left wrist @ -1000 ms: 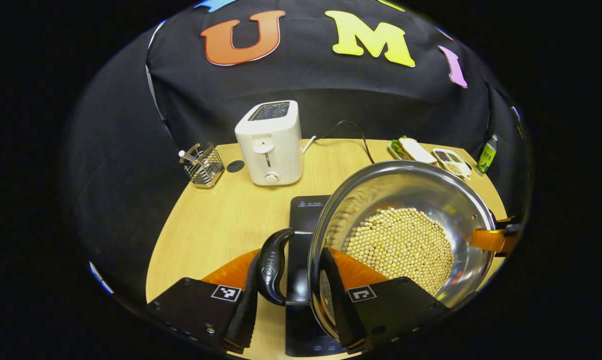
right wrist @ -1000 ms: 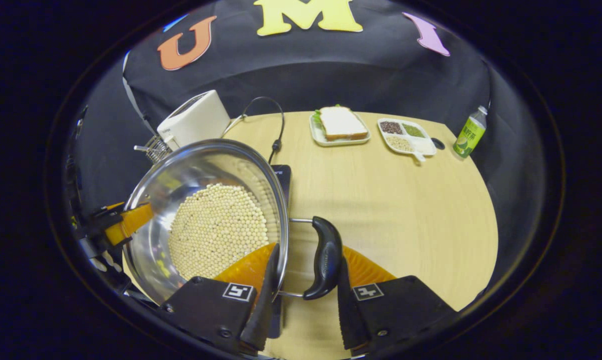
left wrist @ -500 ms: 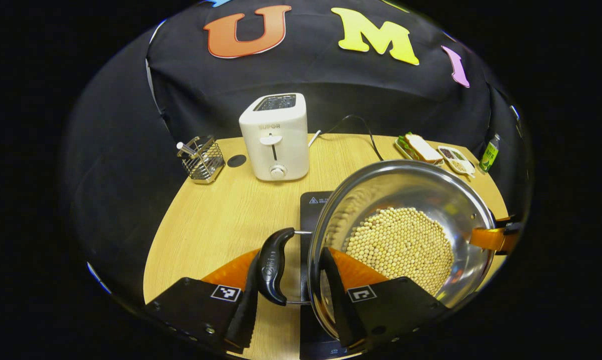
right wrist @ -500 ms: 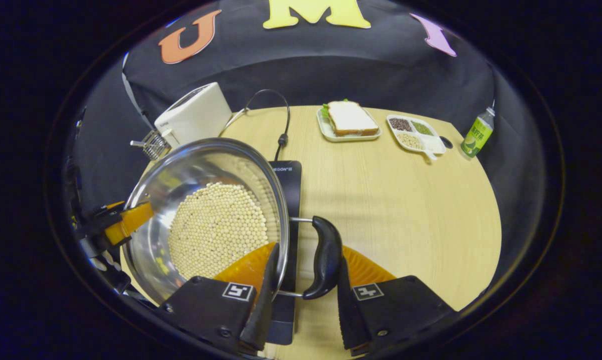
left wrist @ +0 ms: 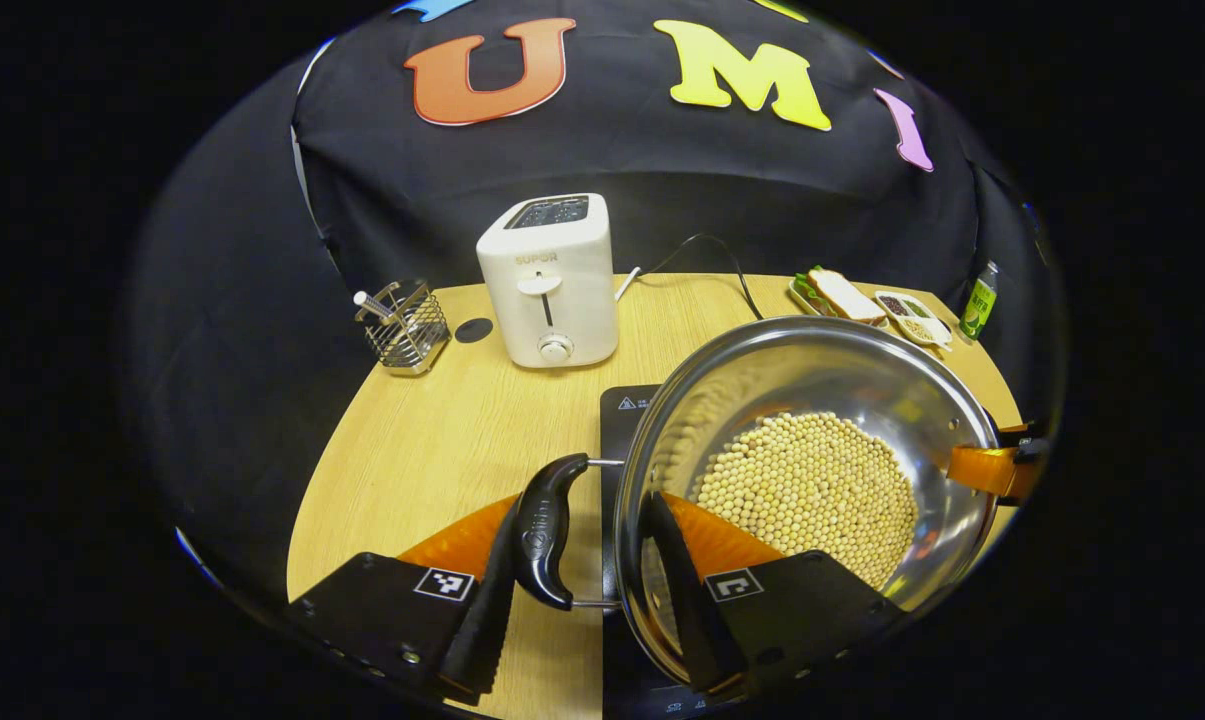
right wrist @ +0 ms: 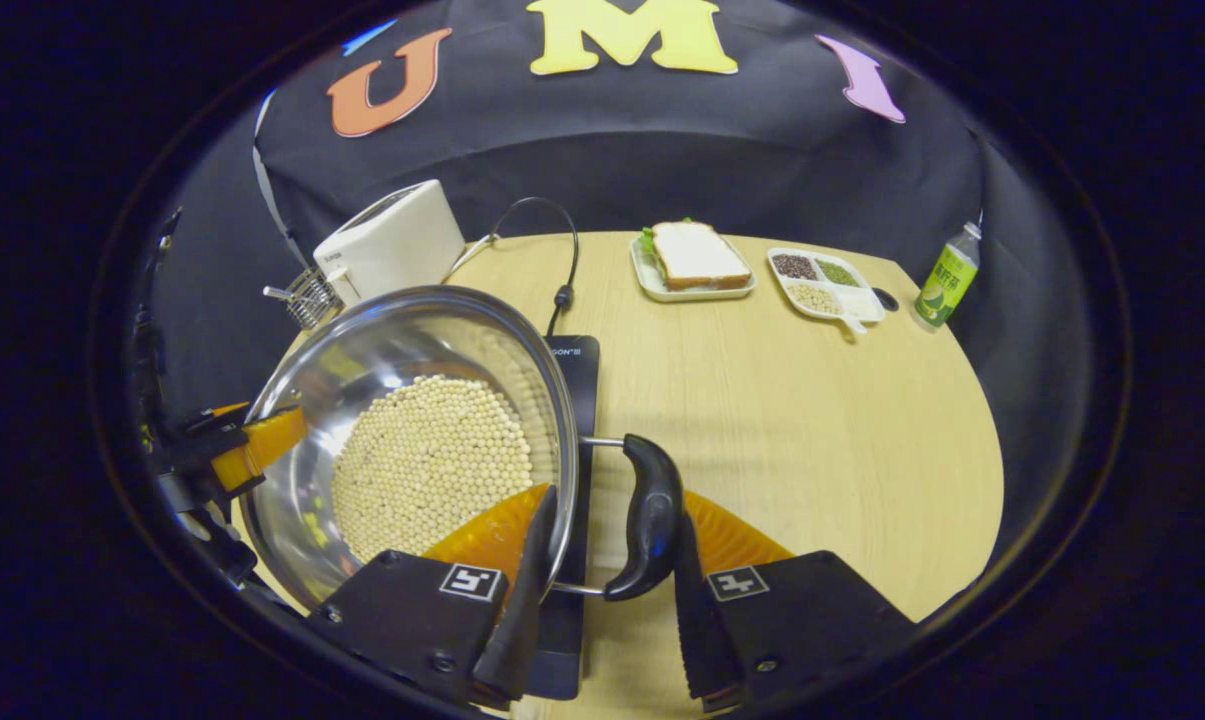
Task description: First push the handle of the pot to place it horizontally, then grasp the pot with both hands and set it on the induction cooktop.
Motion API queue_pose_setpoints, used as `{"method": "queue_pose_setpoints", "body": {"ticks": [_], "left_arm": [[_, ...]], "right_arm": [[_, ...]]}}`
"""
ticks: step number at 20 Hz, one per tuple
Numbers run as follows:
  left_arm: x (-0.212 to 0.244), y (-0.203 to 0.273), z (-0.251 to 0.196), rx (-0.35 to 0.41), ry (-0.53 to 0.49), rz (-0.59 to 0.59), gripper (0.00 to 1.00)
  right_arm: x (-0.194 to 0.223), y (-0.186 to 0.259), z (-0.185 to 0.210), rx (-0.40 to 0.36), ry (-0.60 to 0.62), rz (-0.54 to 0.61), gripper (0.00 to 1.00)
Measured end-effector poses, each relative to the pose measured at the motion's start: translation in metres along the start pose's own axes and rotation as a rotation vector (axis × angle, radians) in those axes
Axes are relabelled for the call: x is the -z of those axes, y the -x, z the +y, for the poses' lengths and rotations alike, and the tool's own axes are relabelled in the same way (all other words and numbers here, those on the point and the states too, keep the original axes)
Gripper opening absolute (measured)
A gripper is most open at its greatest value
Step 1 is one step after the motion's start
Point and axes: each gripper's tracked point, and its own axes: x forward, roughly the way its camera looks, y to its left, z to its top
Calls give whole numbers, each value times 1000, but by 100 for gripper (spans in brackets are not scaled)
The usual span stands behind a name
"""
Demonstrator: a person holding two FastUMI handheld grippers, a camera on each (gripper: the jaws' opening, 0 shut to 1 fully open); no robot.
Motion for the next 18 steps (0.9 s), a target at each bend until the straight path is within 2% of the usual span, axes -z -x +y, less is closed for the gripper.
{"method": "queue_pose_setpoints", "body": {"ticks": [1,6,7,9,10,12,14,15,18], "left_arm": [[1,0,1,0,-4,-1,69],[2,1,0,-8,-29,-19,74],[3,1,-1,-4,-25,-16,76],[-6,10,12,-53,-31,-59,90],[-16,14,17,-68,-29,-95,97],[-27,26,18,-77,-19,-122,97],[-33,33,24,-118,-39,-142,97],[-36,37,22,-122,-37,-153,97],[-43,56,7,-114,-41,-182,97]], "right_arm": [[0,1,0,2,0,-2,61],[-2,1,-1,1,14,-2,65],[-1,1,-5,10,44,9,72],[-12,7,-3,-1,91,-53,84],[-22,13,-4,7,121,-95,83],[-29,24,1,-8,178,-134,80],[-32,33,4,-29,195,-166,85],[-34,37,5,-38,198,-185,88],[-40,55,1,-50,222,-225,86]]}}
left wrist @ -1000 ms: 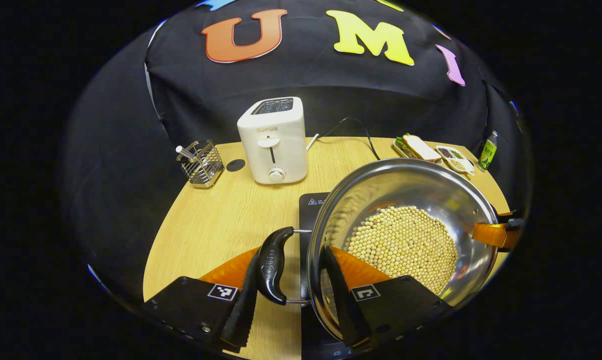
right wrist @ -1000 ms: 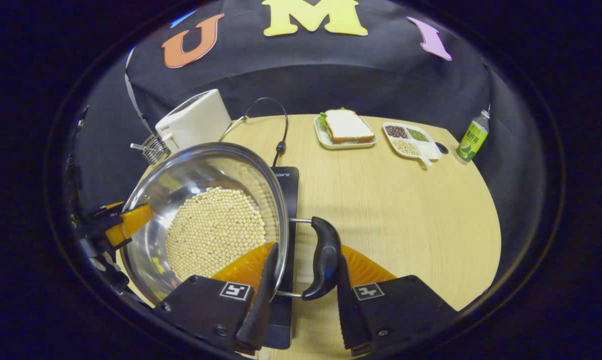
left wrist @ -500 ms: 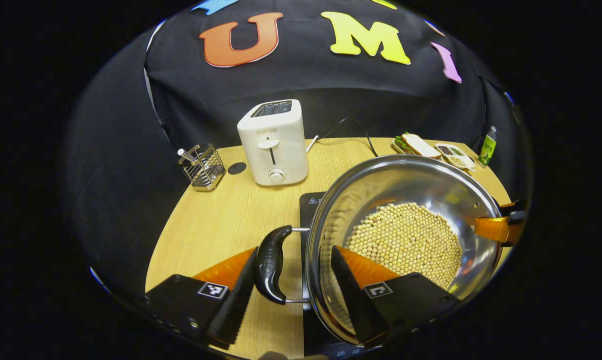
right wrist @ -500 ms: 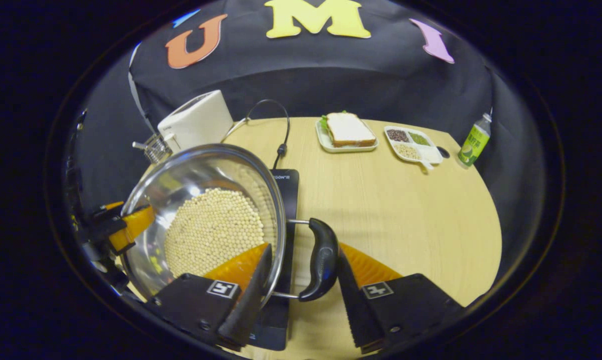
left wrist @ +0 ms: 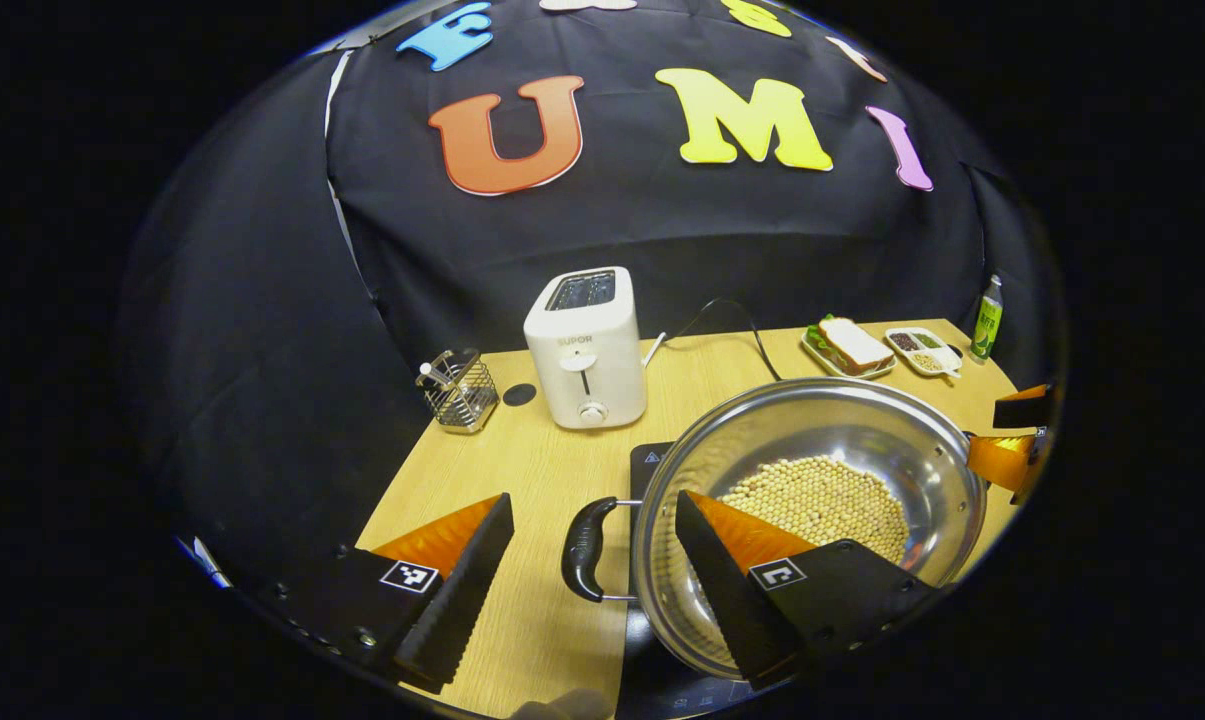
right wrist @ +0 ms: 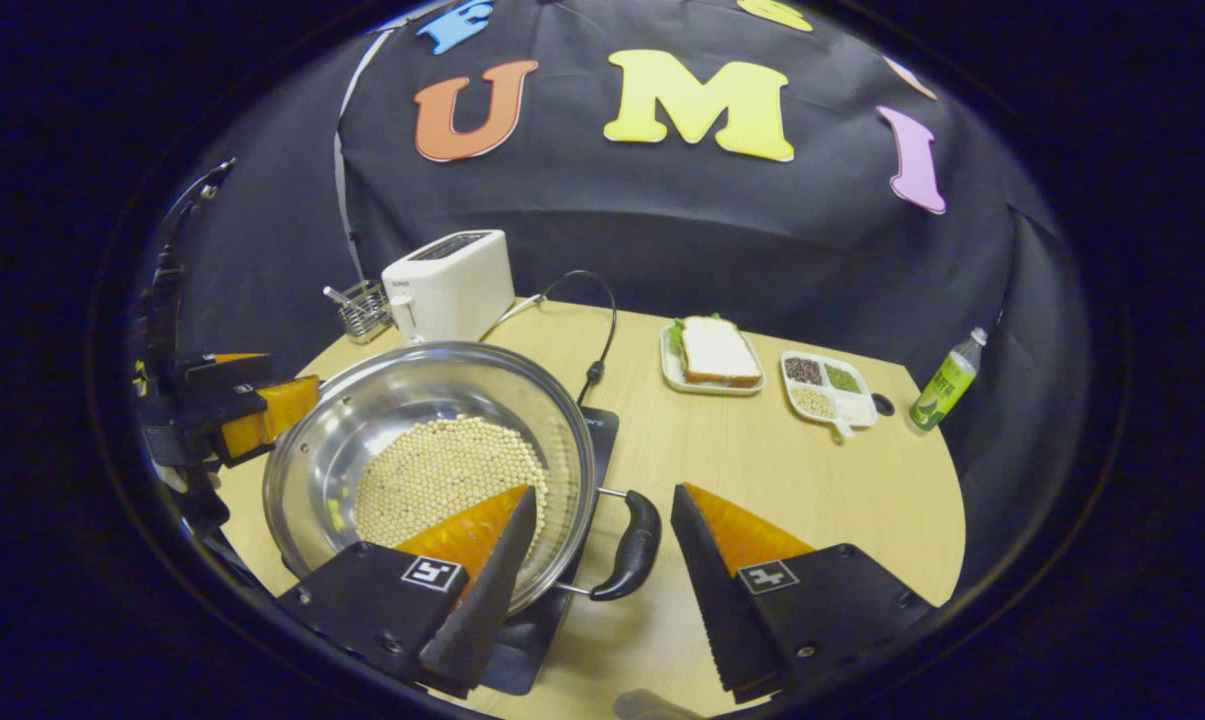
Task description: First push the handle of the pot to place it horizontally, then grasp the pot with both hands and set it on the induction cooktop.
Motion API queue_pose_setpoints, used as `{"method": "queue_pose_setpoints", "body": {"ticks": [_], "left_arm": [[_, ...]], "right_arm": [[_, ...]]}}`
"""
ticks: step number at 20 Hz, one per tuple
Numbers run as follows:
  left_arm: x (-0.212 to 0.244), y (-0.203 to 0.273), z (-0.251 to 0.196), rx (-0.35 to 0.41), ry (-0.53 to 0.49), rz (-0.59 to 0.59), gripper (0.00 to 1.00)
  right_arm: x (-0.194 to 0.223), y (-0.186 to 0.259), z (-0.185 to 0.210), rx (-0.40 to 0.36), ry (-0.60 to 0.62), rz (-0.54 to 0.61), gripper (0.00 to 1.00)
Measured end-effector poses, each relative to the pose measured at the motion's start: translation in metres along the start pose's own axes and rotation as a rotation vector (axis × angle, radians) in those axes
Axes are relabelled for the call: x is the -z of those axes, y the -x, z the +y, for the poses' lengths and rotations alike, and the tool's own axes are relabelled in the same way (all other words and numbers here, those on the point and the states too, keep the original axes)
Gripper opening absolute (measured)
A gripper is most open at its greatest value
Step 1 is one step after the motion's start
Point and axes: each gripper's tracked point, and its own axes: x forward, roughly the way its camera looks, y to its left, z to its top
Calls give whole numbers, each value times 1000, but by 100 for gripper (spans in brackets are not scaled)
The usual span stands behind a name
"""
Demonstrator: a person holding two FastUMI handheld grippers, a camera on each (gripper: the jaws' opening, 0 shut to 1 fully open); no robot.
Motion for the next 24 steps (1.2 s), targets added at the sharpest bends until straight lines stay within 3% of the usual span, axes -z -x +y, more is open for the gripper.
{"method": "queue_pose_setpoints", "body": {"ticks": [4,7,10,13,19,24], "left_arm": [[-27,36,-22,5,-7,-69,97],[-60,82,-54,45,43,-156,97],[-93,135,-78,32,58,-252,97],[-119,188,-110,14,76,-307,96],[-172,269,-179,-4,81,-415,96],[-196,319,-248,13,102,-489,96]], "right_arm": [[-19,37,-9,-34,49,-85,86],[-43,86,-35,-28,91,-201,88],[-64,141,-68,-21,69,-301,86],[-79,196,-114,5,51,-381,100],[-98,297,-212,39,-18,-502,100],[-98,350,-285,89,-68,-560,100]]}}
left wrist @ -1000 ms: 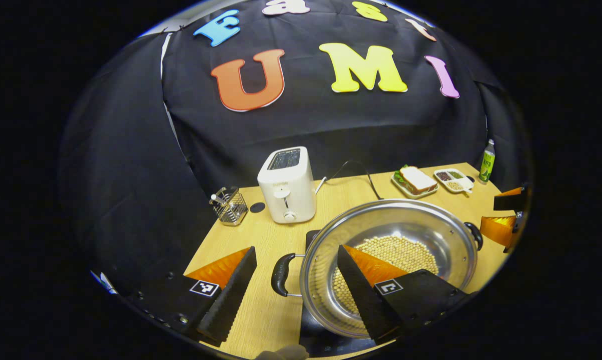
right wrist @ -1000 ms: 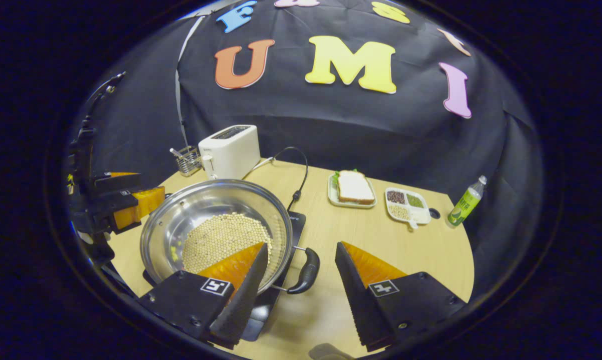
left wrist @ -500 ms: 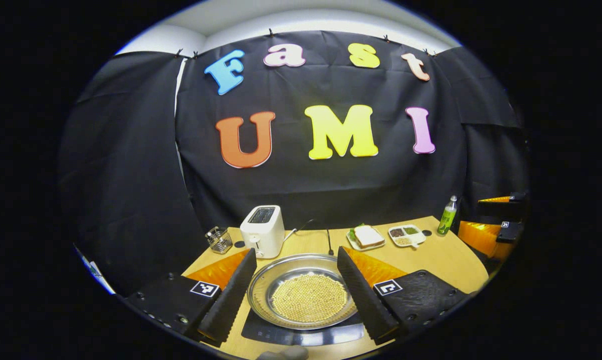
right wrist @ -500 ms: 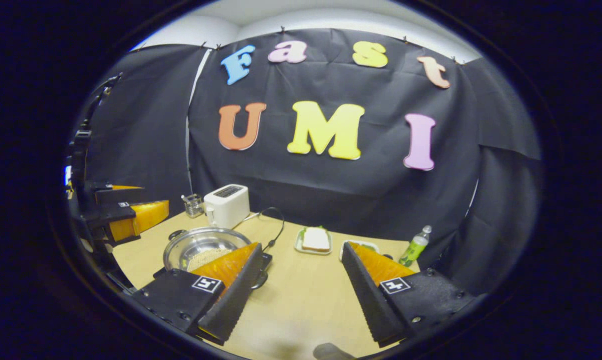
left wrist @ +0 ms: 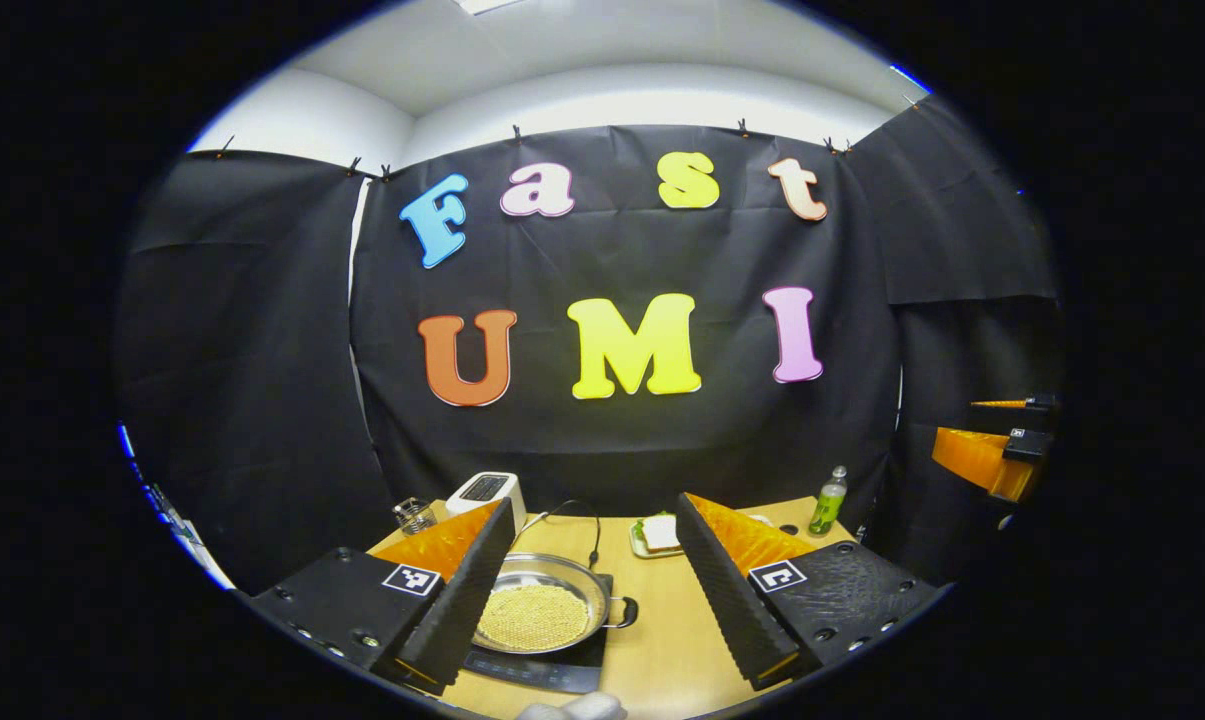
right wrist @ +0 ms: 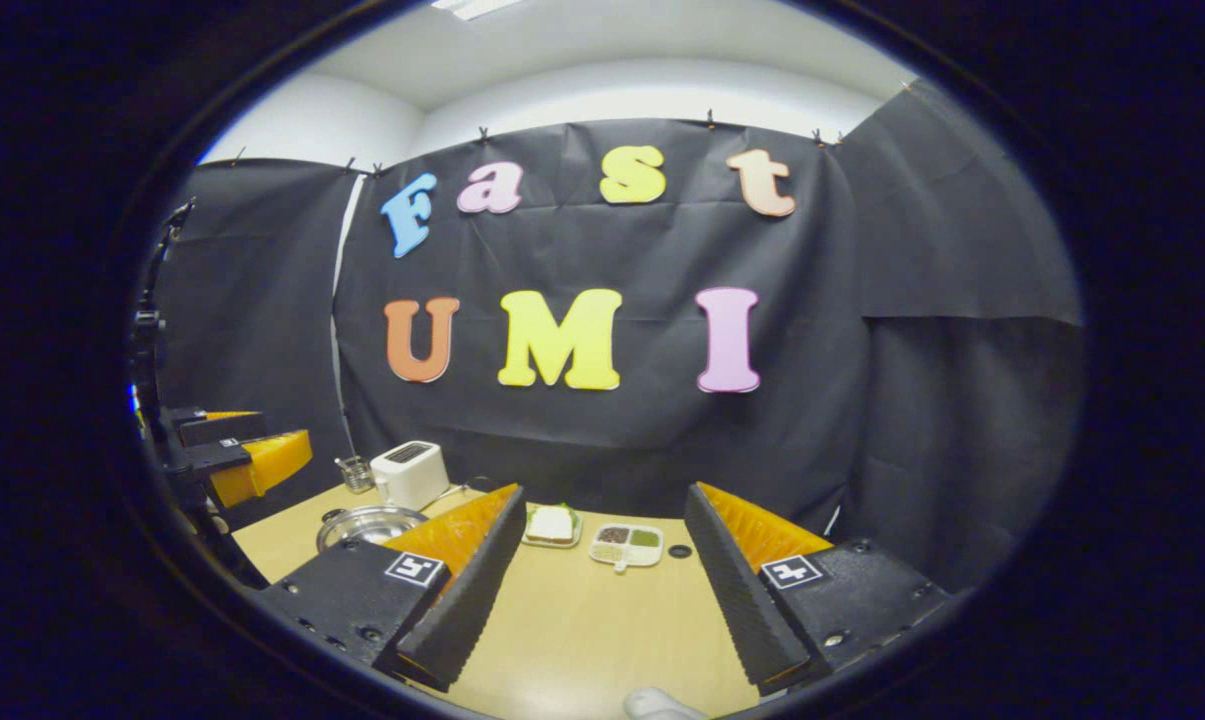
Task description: First push the handle of the pot to place it horizontally, then grasp the pot with both hands and set it on the induction cooktop.
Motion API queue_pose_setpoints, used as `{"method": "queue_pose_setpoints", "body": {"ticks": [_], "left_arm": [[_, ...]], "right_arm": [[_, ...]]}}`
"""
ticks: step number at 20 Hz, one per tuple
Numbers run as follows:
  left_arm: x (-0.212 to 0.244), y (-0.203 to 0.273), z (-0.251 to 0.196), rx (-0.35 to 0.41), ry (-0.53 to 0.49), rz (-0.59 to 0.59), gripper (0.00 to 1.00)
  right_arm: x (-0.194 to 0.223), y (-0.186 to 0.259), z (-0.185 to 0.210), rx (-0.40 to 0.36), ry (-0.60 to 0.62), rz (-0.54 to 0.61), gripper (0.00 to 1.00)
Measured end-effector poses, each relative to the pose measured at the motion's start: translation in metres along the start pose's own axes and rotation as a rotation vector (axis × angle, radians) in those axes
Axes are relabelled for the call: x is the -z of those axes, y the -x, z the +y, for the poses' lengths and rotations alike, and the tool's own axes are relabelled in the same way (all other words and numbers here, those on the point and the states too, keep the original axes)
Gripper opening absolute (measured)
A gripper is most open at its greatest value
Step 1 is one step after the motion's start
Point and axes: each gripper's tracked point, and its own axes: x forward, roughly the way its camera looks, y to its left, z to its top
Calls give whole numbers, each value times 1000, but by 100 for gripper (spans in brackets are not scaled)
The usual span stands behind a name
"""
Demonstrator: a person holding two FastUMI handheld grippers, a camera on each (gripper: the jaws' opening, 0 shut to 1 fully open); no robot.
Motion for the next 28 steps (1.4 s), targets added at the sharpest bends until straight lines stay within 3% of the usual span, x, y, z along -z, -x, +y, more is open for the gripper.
{"method": "queue_pose_setpoints", "body": {"ticks": [6,12,28], "left_arm": [[-10,23,-62,34,-10,-27,96],[-16,39,-76,19,-13,-55,96],[-16,54,-89,24,-2,-66,96]], "right_arm": [[-3,33,-64,64,-17,-34,100],[8,48,-92,91,-49,-29,100],[18,64,-108,111,-55,-15,100]]}}
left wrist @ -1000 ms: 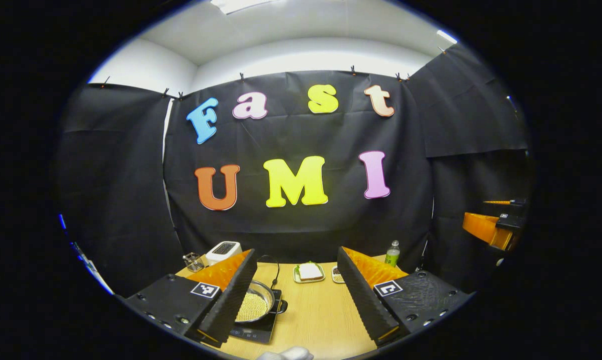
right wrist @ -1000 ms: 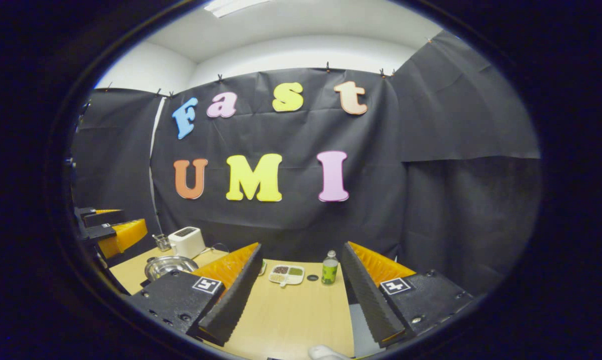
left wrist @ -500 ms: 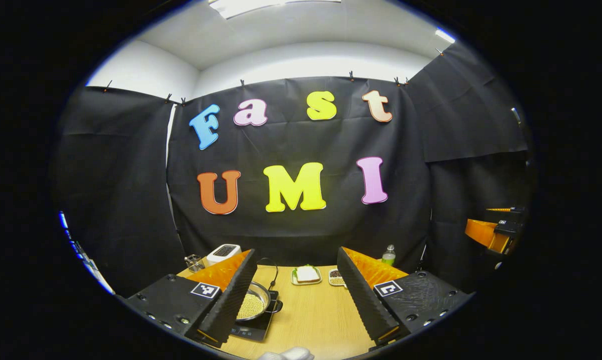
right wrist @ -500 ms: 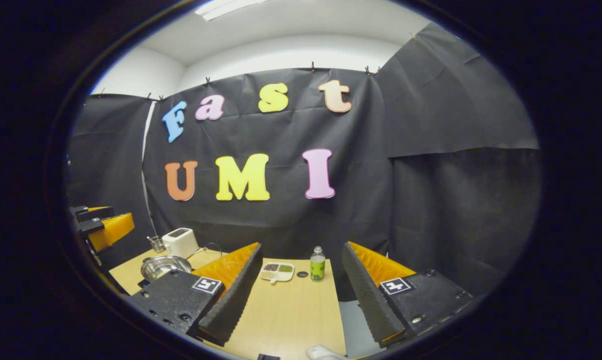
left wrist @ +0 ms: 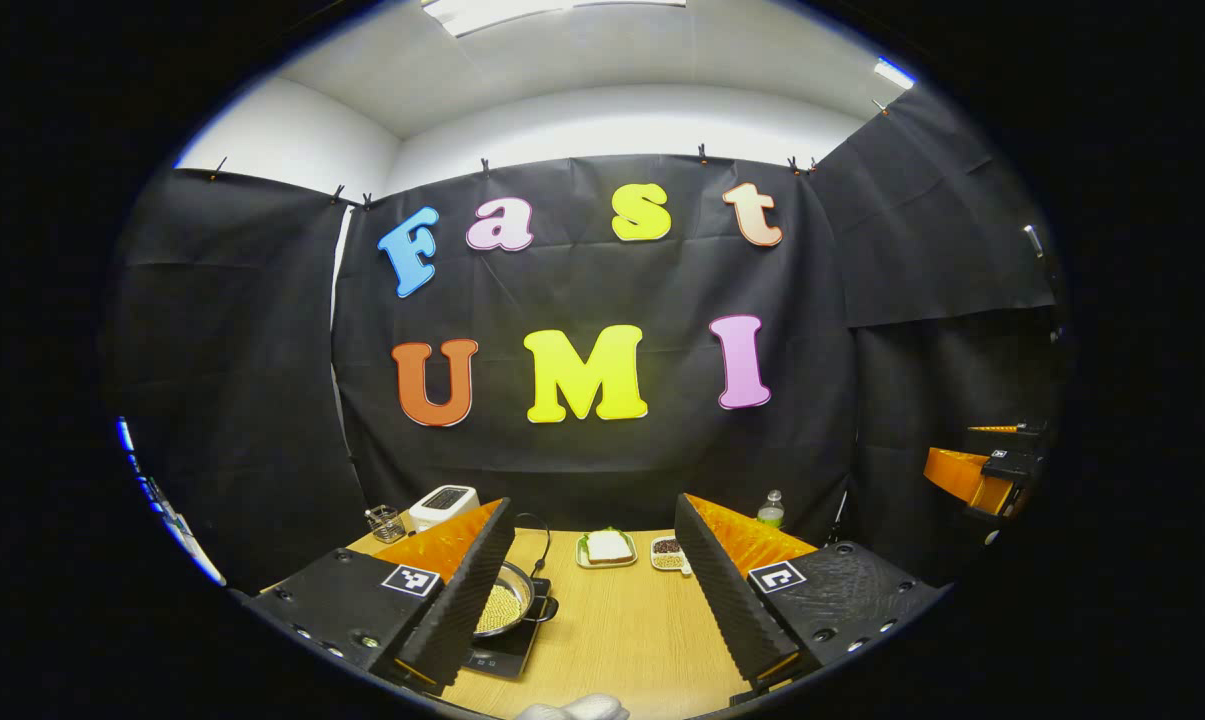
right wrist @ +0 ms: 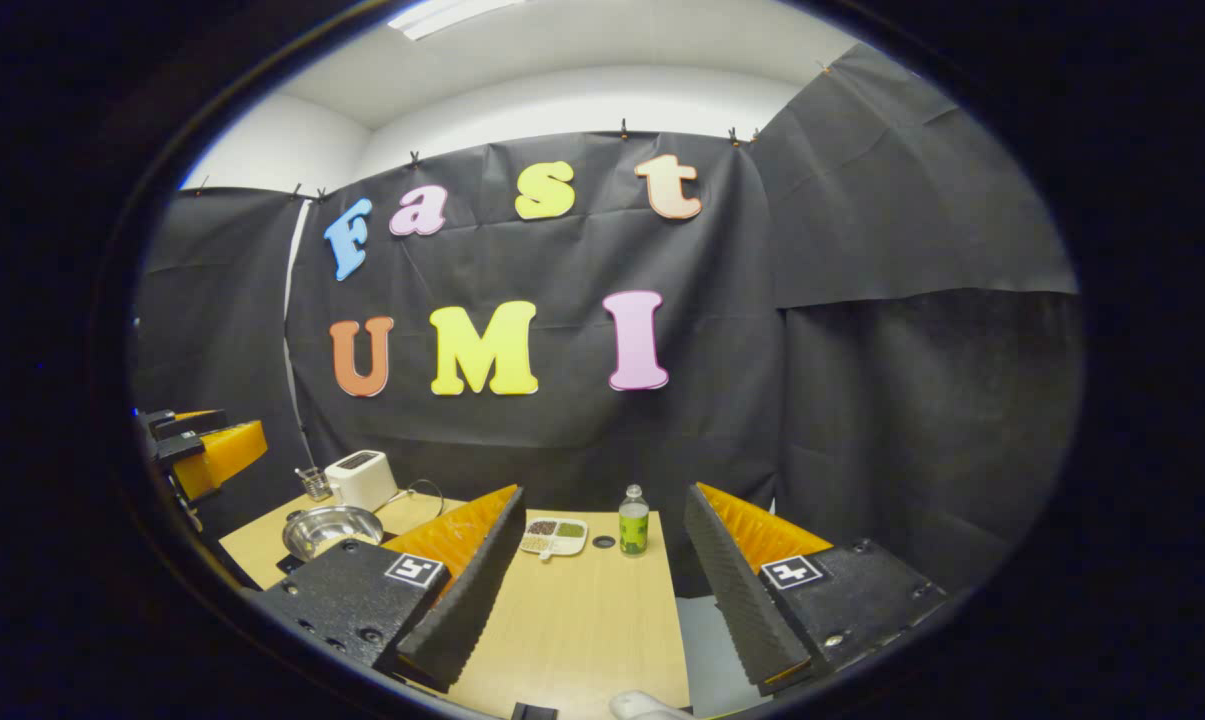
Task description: First push the handle of the pot to place it horizontally, then grasp the pot with both hands and set it on the induction cooktop.
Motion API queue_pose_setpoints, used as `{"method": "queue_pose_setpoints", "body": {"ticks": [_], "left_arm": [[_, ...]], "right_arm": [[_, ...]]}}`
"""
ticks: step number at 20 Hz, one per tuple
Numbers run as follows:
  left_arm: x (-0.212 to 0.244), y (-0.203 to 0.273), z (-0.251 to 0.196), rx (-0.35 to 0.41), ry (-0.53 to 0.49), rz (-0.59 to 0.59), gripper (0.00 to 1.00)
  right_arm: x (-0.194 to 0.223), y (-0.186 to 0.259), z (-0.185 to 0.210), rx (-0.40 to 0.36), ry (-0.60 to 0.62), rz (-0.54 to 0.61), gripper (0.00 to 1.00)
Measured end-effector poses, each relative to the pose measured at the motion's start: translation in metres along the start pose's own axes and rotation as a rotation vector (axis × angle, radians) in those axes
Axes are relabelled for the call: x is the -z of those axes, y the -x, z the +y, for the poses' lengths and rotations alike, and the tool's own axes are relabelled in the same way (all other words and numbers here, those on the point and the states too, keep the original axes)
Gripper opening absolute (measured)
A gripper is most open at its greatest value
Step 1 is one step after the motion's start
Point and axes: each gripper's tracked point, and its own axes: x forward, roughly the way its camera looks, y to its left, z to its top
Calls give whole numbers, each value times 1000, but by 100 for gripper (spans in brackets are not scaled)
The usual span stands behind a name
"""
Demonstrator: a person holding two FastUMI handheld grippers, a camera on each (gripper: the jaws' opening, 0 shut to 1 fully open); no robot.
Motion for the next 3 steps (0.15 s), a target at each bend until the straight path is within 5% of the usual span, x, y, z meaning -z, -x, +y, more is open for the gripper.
{"method": "queue_pose_setpoints", "body": {"ticks": [3], "left_arm": [[2,-2,-2,4,1,1,96]], "right_arm": [[0,0,0,0,4,-3,100]]}}
